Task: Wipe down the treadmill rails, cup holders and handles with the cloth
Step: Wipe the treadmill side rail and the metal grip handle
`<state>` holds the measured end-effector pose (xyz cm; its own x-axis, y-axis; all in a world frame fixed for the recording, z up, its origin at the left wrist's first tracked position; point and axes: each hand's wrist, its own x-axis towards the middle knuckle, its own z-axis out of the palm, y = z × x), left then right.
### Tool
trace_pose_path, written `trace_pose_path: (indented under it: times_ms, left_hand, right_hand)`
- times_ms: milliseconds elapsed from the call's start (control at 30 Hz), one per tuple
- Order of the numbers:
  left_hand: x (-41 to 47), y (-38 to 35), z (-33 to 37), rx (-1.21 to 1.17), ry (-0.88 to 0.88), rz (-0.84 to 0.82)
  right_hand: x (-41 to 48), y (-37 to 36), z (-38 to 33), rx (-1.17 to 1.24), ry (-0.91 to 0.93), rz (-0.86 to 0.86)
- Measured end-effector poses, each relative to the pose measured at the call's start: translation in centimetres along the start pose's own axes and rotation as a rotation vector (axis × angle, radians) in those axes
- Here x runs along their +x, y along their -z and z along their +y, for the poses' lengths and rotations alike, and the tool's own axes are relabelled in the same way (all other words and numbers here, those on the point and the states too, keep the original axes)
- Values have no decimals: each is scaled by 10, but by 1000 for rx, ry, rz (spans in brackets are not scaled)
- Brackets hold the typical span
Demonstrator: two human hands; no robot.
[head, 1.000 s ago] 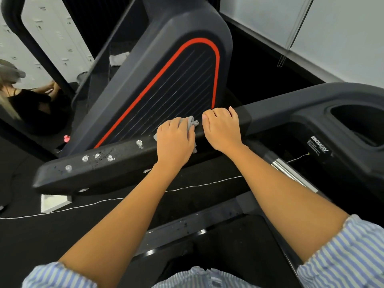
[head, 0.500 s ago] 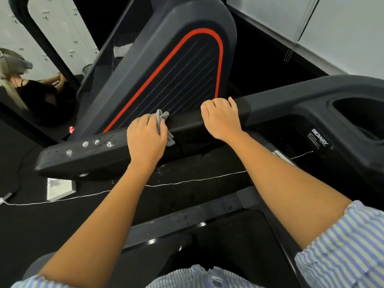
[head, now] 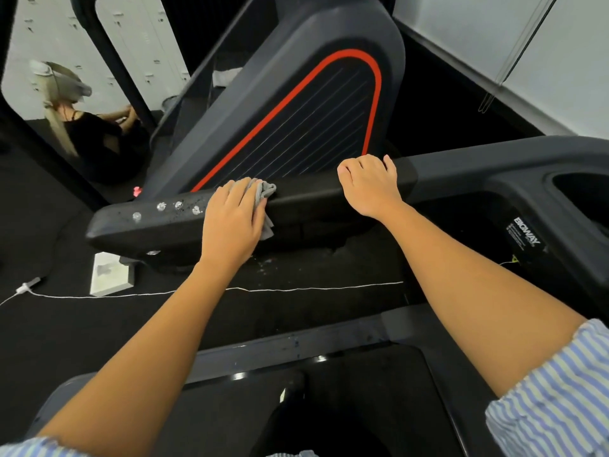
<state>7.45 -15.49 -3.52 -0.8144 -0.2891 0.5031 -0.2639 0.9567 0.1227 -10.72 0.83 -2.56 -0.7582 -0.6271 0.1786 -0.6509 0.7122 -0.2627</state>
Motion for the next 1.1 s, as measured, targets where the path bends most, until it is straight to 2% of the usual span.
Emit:
trace_pose_path:
  times_ms: [167,333,500,633,800,1100]
  left_hand:
    - [4,-5,14,-55,136,69]
    - [9,-10,28,-110,51,-8]
    - [11,0,13,-75,-83,-70]
    - [4,3,-5,-56,-8,-11]
    - [7,-2,6,-90,109,24]
    - [3,3,-4,-154,18,-134]
  right_hand:
    - [-3,2,-4,39,-50,-42]
    - [-6,4,-9,33,-93,-96]
    - [-5,4,-10,21,-102,-104]
    - [-5,4,-11,16,-107,-108]
    - [-3,3,-13,8,-110,-107]
    - [-4,4,-14,-17,-98,-111]
